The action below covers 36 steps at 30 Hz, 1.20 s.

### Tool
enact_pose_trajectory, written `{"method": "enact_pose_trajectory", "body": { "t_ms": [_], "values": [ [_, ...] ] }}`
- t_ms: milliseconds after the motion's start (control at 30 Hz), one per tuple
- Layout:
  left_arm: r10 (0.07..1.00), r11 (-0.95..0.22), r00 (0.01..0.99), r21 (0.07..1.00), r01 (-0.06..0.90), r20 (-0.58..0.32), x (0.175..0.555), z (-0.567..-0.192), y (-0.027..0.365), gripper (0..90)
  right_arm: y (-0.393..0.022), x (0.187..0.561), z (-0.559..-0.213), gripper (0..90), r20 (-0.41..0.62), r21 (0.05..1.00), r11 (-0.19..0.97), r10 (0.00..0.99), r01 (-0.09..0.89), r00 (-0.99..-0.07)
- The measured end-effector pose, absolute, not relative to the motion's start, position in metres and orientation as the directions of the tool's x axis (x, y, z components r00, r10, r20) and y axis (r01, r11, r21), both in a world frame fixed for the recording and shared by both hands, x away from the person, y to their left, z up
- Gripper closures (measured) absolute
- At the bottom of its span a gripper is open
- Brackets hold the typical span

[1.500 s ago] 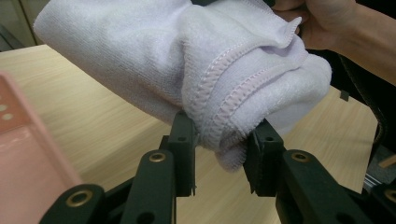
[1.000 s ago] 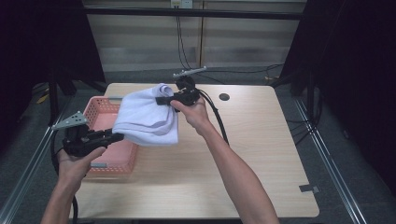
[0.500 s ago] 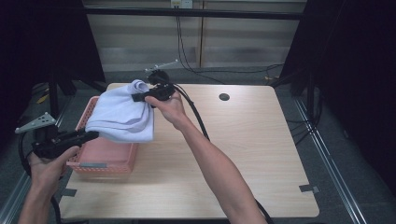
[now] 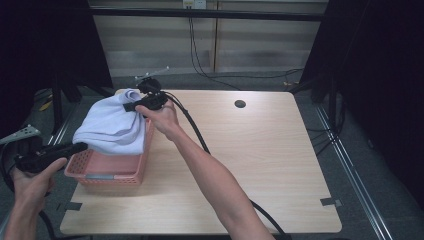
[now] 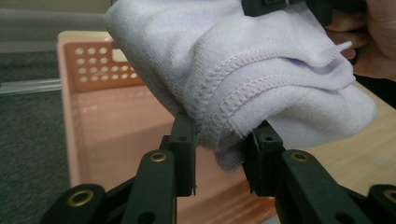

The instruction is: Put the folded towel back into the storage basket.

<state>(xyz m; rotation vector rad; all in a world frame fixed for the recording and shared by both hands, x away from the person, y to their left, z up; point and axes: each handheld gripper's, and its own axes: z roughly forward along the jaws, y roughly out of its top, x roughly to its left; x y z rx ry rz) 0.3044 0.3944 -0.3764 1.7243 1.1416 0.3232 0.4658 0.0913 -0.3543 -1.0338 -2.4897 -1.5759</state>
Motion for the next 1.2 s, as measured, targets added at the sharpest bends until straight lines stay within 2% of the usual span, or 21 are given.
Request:
{"method": "enact_pose_trajectory", "body": {
  "t_ms": [400,767,833,933,1033,1200],
  "values": [
    [0.837,-0.067,0.466,0.790,0.610,-0.288,0.301,-0.403,0.418,68.0,0.123,0.458,-0.394,69.2,0.361,0.777,0.274,0.543,0.566,-0.758],
    [0.865,-0.110,0.432,0.742,0.661,-0.256,0.306,-0.426,0.412,67.1,0.130,0.456,-0.430,68.0,0.382,0.752,0.263,0.573,0.604,-0.725],
    [0.865,-0.135,0.438,0.726,0.674,-0.246,0.308,-0.428,0.410,62.7,0.131,0.456,-0.436,62.5,0.382,0.750,0.269,0.570,0.604,-0.728],
    [0.871,-0.161,0.439,0.718,0.678,-0.219,0.307,-0.428,0.407,47.0,0.130,0.459,-0.439,42.4,0.349,0.754,0.280,0.596,0.594,-0.723],
    [0.862,-0.161,0.454,0.728,0.666,-0.224,0.305,-0.424,0.405,34.4,0.125,0.463,-0.436,36.4,0.320,0.770,0.285,0.602,0.571,-0.732],
    [0.863,-0.153,0.456,0.749,0.644,-0.216,0.306,-0.415,0.397,32.4,0.116,0.466,-0.431,34.7,0.320,0.779,0.285,0.585,0.558,-0.745]
  ]
}}
